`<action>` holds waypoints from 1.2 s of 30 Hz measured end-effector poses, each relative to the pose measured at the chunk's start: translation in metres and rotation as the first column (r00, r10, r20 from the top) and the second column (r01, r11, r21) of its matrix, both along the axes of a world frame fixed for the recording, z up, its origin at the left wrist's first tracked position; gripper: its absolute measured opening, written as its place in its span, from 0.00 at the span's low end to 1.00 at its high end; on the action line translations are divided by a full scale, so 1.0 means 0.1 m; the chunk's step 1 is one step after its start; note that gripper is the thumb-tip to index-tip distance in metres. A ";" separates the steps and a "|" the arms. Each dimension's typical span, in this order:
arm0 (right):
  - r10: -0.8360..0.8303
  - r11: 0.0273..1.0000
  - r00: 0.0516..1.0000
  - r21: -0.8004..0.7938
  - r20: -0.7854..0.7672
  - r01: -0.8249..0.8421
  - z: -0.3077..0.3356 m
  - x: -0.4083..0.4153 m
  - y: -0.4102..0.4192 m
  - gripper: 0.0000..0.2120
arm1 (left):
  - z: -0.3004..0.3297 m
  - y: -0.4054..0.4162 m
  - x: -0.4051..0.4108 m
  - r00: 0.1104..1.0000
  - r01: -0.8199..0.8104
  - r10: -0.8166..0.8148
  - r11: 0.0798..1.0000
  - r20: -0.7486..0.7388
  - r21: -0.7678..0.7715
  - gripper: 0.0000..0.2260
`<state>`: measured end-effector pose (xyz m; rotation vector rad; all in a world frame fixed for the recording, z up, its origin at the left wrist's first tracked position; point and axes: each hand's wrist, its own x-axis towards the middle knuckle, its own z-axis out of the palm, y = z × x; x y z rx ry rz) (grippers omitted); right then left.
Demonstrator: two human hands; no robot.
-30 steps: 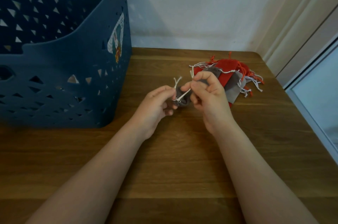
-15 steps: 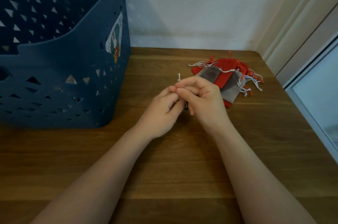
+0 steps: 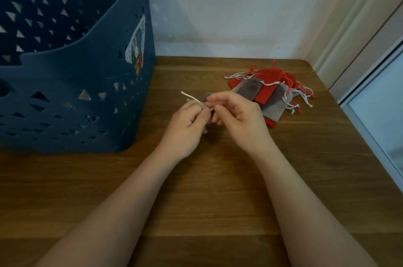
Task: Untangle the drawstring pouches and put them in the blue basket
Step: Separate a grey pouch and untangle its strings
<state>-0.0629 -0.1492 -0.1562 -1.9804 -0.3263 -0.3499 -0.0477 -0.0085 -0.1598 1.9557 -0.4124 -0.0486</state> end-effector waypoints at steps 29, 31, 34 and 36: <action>-0.116 0.960 0.956 0.218 -0.270 0.178 0.05 -0.01 0.06 0.06 | 0.03 -0.02 -0.02 0.996 -0.088 0.087 0.995 -0.005 -0.050 0.05; -0.151 0.947 0.950 0.236 -0.275 0.219 0.04 -0.01 0.08 0.06 | 0.02 -0.03 -0.03 0.996 -0.089 0.089 0.994 0.004 -0.057 0.06; -0.225 0.958 0.949 0.129 -0.221 0.257 0.02 -0.01 0.09 0.05 | 0.03 -0.03 -0.05 0.993 -0.101 0.104 0.993 0.057 -0.055 0.06; -0.262 0.965 0.959 -0.023 -0.105 0.261 0.04 -0.03 0.09 0.04 | 0.03 -0.03 -0.04 0.989 -0.115 0.118 0.993 0.091 -0.035 0.06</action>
